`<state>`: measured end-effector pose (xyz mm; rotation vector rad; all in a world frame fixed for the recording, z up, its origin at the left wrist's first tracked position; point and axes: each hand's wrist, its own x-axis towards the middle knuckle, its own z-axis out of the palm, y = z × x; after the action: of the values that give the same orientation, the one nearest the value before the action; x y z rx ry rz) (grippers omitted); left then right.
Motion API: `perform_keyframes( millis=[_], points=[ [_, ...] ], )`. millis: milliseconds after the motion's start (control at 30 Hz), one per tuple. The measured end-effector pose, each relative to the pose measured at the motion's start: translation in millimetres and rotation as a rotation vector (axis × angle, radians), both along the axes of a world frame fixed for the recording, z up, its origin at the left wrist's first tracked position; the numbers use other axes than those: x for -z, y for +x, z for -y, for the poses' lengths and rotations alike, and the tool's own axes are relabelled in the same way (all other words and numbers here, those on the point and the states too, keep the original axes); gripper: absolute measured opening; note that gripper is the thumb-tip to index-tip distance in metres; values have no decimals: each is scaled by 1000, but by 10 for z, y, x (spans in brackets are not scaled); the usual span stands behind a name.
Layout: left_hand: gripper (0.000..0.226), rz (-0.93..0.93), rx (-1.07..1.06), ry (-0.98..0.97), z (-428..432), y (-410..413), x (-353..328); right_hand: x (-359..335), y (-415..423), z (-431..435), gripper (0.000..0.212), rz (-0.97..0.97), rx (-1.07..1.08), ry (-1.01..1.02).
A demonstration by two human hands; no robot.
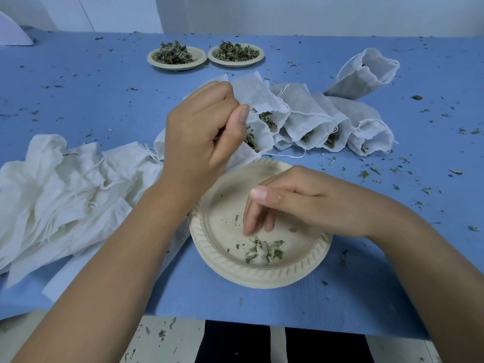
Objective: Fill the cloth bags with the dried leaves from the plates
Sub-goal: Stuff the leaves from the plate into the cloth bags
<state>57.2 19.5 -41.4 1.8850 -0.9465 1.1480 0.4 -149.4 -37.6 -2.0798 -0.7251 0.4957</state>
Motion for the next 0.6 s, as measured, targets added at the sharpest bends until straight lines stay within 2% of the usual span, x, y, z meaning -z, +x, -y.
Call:
perform_keyframes(
  millis=[67, 133, 167, 233, 300, 367, 433, 467, 600],
  points=[
    [42, -1, 3, -2, -3, 0, -3, -6, 14, 26, 47, 49, 74, 92],
    [42, -3, 4, -4, -1, 6, -3, -3, 65, 48, 47, 217, 168, 36],
    [42, -4, 3, -4, 2, 7, -3, 7, 82, 48, 48, 237, 165, -17],
    [42, -1, 6, 1, 5, 7, 0, 37, 56, 27, 50, 107, 71, -47],
    [41, 3, 8, 4, 1, 7, 5, 28, 8, 1, 52, -36, 0, 36],
    [42, 2, 1, 2, -5, 11, 6, -5, 18, 35, 53, -14, 61, 119],
    [42, 1, 0, 2, -10, 14, 1, -39, 53, 86, 59, 111, 179, 114],
    [41, 2, 1, 4, -9, 13, -1, -46, 65, 106, 64, 112, 197, 91],
    [41, -1, 4, 8, 0, 3, -1, -22, -3, 25, 71, -217, -44, 60]
  ],
)
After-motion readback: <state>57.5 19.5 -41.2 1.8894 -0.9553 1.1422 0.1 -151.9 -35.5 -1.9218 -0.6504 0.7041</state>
